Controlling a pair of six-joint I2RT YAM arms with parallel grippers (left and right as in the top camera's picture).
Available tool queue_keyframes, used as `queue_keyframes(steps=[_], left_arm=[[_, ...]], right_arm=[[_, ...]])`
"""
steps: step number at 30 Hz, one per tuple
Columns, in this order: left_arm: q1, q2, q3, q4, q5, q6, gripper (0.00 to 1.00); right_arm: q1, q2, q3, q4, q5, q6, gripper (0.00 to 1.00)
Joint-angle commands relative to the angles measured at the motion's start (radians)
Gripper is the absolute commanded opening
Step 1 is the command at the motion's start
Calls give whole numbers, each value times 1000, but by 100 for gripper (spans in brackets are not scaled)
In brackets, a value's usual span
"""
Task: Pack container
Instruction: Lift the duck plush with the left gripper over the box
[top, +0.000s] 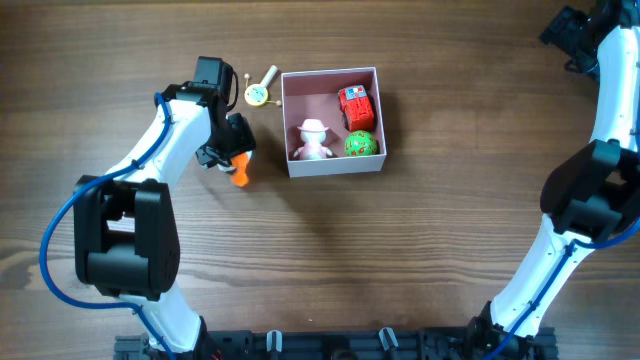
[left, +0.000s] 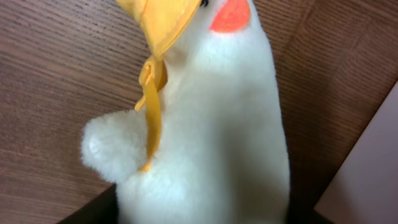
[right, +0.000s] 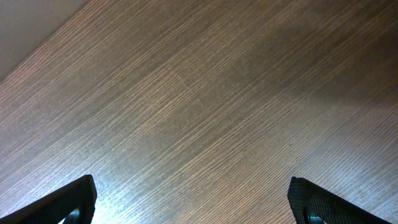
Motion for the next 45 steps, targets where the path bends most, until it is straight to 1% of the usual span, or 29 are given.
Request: queue_keyframes(steps=[1,4,5,7,9,12,17,20,23,26,28,32,36,38,39,41,42,45], left_arm=[[6,6,16,-1,-13,11,49],[8,2,25,-6,-12,11,45],[8,1,36,-16,-12,11,42],[8,-3,72,-43,-12,11,33],[8,-8,124,-77,-13,11,30],[8,-13,227,-137,-10,31,30],[-13,-18,492,-265,11,99,31],[-50,-21,600,-291,22,116,31],[-102,-23,637,-271,44,116,34],[-159,-19,635,-236,85,116,34],[-196,-15,635,-216,85,116,35],[-253,-11,633,-182,64,116,43],[-267,-5,628,-180,21,116,46],[-266,6,628,-182,22,116,51],[-266,13,628,-185,22,116,61],[-266,26,628,-185,26,116,93],[-266,32,628,-185,26,116,98],[-266,45,628,-183,29,116,100]], right_arm=[[1,8,1,2,-5,4,100],[1,8,1,2,-5,4,100],[1,8,1,2,-5,4,100],[1,8,1,2,-5,4,100],[1,8,1,2,-5,3,100],[1,8,1,2,-5,4,100],[1,8,1,2,-5,4,100],[1,8,1,2,-5,4,100],[1,8,1,2,-5,4,100],[1,8,1,2,-5,4,100],[1,8,1,2,-5,4,100],[1,8,1,2,-5,4,100],[1,8,1,2,-5,3,100],[1,8,1,2,-5,4,100],[1,8,1,2,-5,4,100],[1,8,1,2,-5,4,100],[1,8,1,2,-5,4,100],[1,8,1,2,-5,4,100]])
